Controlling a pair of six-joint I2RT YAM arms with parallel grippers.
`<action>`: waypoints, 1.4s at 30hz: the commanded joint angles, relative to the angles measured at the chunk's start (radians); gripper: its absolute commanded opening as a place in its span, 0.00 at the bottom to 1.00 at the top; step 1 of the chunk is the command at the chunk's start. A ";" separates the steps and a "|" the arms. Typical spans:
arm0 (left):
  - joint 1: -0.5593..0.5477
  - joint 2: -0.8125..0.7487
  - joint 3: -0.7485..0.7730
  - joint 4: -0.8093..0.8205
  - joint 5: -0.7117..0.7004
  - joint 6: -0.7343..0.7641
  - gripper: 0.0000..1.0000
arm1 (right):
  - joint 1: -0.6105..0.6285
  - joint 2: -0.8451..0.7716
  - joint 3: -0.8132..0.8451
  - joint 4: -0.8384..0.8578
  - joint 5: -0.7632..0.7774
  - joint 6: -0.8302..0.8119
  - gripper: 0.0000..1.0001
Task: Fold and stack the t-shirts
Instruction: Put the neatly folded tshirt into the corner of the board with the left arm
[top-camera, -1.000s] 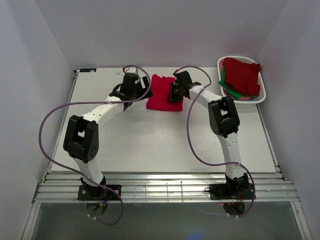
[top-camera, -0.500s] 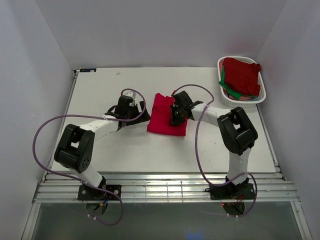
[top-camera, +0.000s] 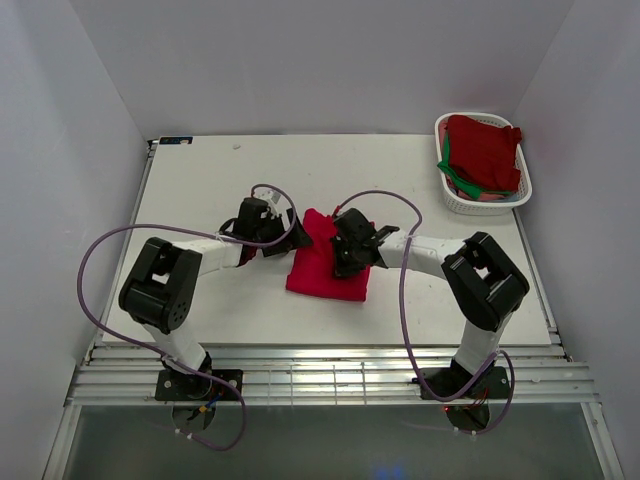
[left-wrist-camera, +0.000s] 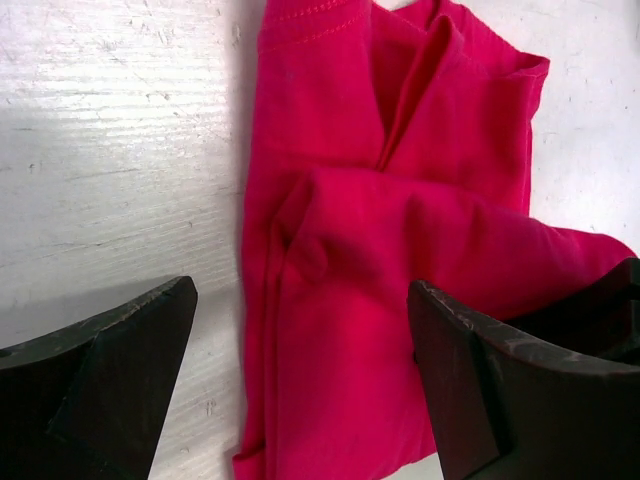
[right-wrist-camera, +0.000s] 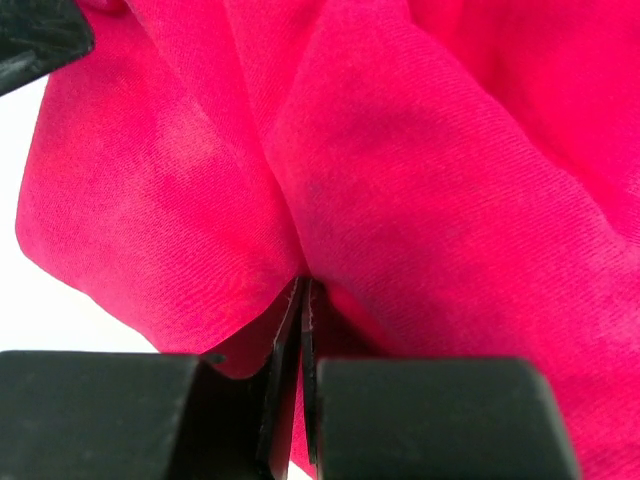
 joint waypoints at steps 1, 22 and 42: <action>-0.008 0.006 0.015 -0.020 0.020 0.011 0.98 | 0.020 0.004 -0.043 -0.085 0.018 0.022 0.08; -0.205 0.058 -0.124 0.115 -0.014 -0.146 0.96 | 0.052 -0.057 -0.074 -0.088 0.062 0.052 0.08; -0.277 0.155 -0.060 0.119 -0.059 -0.169 0.01 | 0.076 -0.079 -0.072 -0.078 0.088 0.039 0.20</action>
